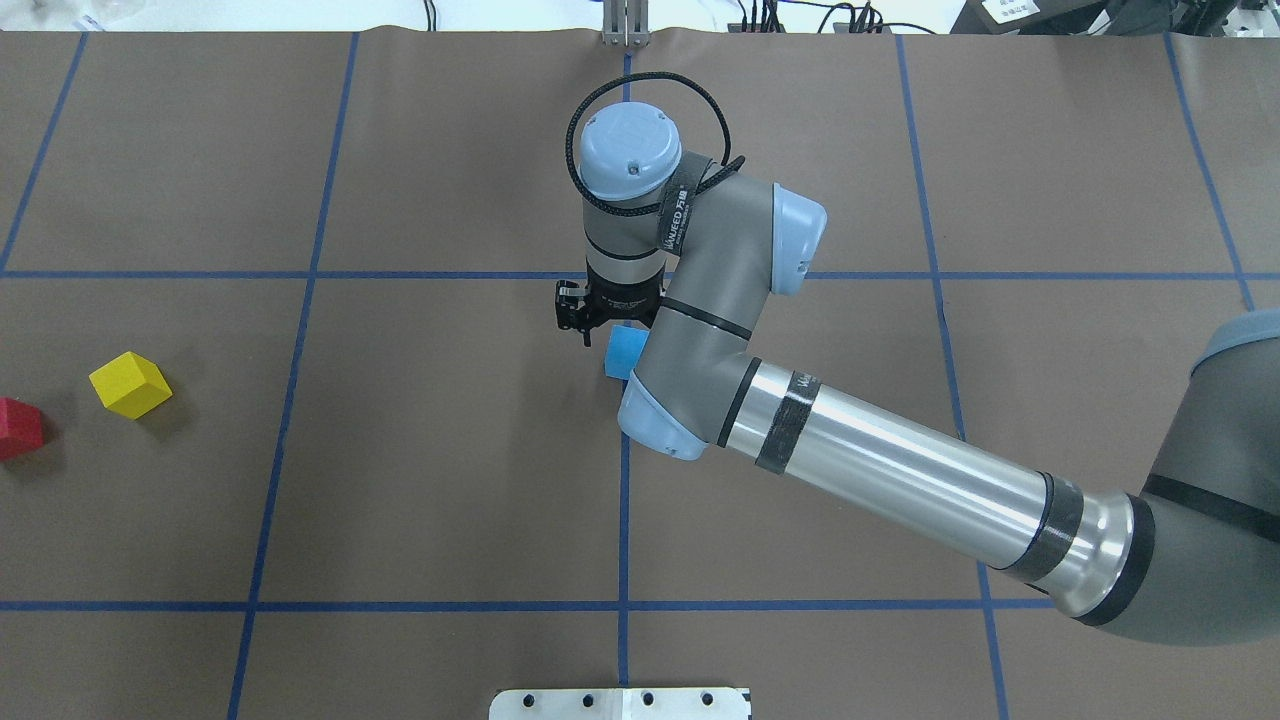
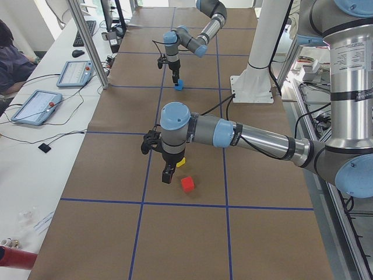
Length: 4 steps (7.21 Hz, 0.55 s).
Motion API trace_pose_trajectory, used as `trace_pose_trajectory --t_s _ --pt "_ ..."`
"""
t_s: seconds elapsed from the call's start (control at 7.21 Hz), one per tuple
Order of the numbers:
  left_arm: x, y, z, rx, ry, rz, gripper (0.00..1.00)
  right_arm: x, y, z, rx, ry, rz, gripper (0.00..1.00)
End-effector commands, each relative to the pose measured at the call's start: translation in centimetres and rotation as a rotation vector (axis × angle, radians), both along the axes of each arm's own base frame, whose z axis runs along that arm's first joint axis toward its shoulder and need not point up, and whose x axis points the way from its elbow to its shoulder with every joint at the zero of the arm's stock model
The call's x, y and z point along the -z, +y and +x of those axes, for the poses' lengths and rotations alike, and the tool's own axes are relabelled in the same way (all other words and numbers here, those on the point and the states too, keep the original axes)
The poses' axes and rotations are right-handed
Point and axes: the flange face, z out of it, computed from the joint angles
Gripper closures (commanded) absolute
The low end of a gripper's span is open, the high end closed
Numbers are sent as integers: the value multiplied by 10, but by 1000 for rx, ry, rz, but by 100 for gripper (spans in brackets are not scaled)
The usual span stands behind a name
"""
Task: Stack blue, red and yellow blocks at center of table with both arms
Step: 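Lower the blue cube onto the center and open the right gripper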
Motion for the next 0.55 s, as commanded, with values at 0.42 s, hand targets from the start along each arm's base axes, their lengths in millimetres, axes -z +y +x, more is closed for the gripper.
trace_pose_trajectory --t_s 0.42 --pt "-47 48 29 286 74 -171 1 -3 -57 155 -134 -107 20 1"
